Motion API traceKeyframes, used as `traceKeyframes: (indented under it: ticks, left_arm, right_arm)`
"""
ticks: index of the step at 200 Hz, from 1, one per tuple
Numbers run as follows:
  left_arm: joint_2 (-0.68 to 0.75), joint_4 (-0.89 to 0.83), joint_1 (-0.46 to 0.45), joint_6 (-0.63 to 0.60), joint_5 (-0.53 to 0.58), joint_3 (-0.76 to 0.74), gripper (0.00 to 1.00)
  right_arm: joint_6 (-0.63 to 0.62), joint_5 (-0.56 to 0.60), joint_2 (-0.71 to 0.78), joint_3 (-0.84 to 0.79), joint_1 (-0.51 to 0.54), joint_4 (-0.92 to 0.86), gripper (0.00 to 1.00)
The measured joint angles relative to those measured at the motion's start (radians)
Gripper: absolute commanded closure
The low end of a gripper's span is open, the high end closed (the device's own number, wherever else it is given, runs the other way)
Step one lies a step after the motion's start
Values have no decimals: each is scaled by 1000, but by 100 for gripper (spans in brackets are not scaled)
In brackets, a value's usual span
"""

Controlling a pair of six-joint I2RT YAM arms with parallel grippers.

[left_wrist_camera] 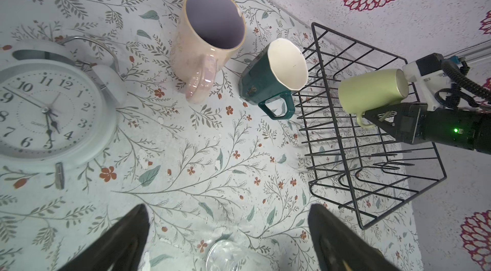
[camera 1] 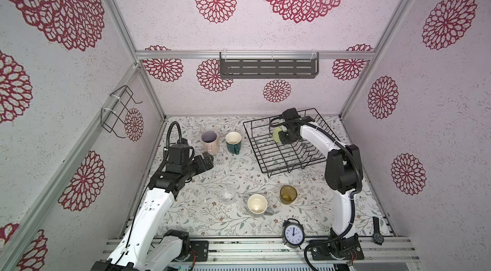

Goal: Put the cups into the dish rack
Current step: 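Lower the mug upright into the rack with the right gripper while the left withdraws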

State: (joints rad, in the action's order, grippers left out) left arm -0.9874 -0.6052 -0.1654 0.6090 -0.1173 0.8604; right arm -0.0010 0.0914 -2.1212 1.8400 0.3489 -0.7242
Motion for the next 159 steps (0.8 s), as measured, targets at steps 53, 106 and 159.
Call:
traceKeyframes:
  ticks: [53,106,159]
  left_arm:
    - [89,-26,0,0,22,-27,3]
    - [103,-45,0,-3,26,-27,3]
    - [97,-51,0,-3,26,-27,3]
  right_arm:
    - [-39,-2,-97,92,-26,-12,100]
    - [-44,0,-112,120,-25,-23,88]
    - [-47,-9,-113,138,-25,-32,58]
